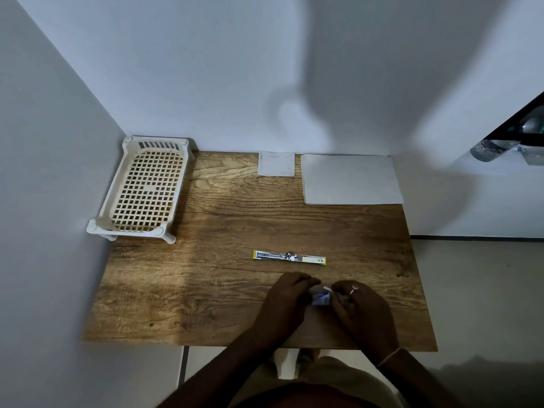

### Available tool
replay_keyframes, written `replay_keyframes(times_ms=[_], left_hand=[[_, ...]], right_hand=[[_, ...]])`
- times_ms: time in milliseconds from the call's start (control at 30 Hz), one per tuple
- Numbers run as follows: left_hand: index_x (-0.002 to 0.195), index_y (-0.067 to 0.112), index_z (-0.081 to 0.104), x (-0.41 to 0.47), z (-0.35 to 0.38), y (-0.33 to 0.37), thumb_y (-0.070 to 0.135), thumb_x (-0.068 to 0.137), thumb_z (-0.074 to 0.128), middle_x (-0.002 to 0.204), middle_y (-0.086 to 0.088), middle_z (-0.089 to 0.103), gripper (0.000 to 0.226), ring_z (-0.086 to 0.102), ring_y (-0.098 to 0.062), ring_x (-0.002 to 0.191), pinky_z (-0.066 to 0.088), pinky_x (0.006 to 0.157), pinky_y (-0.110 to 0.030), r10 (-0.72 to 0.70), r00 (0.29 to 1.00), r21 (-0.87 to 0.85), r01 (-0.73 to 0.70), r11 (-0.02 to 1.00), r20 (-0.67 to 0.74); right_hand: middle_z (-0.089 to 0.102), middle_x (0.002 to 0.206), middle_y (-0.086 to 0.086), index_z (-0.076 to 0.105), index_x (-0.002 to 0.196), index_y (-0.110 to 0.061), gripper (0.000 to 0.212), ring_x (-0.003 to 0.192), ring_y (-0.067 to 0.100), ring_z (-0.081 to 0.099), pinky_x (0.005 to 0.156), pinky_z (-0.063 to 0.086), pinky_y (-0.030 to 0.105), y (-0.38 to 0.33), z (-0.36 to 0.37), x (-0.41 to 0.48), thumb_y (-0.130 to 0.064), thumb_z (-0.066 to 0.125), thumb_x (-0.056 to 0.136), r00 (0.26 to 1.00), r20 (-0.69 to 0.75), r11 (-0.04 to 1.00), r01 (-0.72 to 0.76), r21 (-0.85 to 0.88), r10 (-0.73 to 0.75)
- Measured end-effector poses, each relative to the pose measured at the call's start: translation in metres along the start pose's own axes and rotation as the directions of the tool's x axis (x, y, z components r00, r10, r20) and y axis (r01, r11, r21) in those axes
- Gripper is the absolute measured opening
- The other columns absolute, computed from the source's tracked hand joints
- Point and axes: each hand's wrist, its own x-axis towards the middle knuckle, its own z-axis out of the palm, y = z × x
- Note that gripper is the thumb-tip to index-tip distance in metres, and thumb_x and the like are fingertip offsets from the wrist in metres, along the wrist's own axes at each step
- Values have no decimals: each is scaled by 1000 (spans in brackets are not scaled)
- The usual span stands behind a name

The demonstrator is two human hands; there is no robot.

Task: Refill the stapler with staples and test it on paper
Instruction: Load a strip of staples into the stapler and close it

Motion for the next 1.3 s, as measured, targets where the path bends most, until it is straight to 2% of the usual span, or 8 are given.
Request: replay_keyframes(times_ms=[200,433,600,867,967,1167,1233,1300], left_hand=[[115,20,77,13,-47,0,20,89,76,108,7,76,25,64,15,96,45,84,-5,-233,955,-290,174,941,-183],[96,13,82,25,-78,-18,16,84,82,93,3,77,12,73,-8,88,60,80,-31,-333,923,-445,220,868,-195],[94,11,82,31,-88,-32,11,81,83,93,0,77,12,74,-15,89,60,79,-35,-347,921,-491,223,842,-177],[99,21,81,38,-99,-58,18,81,85,96,10,75,19,72,-4,89,58,79,-25,-165,980,-262,133,956,-107],[102,25,78,38,-96,-66,23,79,86,93,13,76,24,71,-1,88,54,78,-22,-152,983,-209,129,969,-99],[135,30,60,41,-91,-73,34,80,83,98,14,77,59,60,6,88,35,81,-2,-55,997,51,58,997,-54],[138,29,58,43,-89,-73,33,81,81,100,14,78,62,61,2,87,38,83,-6,-24,999,121,28,992,-33],[139,27,59,44,-88,-76,32,82,80,101,13,78,62,67,-7,88,50,84,-28,-7,1000,168,8,986,-7]], right_hand=[[73,97,-7,72,103,-28,17,88,9,66,72,48,20,-32,3,44,-36,73,88,984,-39,984,174,37,-172],[75,87,-6,75,96,-20,9,78,9,69,68,56,33,-64,-1,85,-24,73,88,968,-6,925,241,292,-251],[74,83,-14,77,90,-25,13,78,-3,69,67,55,13,-74,0,101,-35,81,82,983,87,846,91,526,-160],[76,89,-8,79,100,-24,17,80,3,68,77,56,28,-83,7,120,-29,73,85,956,177,930,166,329,-234],[77,92,-4,79,103,-22,20,83,8,68,75,50,22,-85,14,122,-27,74,85,959,193,953,151,261,-205],[71,100,-2,77,103,-22,21,97,19,63,84,50,34,-85,26,118,-28,72,83,967,205,986,139,86,-154],[70,102,-4,76,104,-26,21,100,20,60,87,48,38,-86,30,118,-34,69,85,962,229,988,155,-17,-147],[68,104,-4,76,105,-29,22,102,22,58,88,47,39,-87,33,119,-37,66,87,957,256,985,156,-73,-133]])
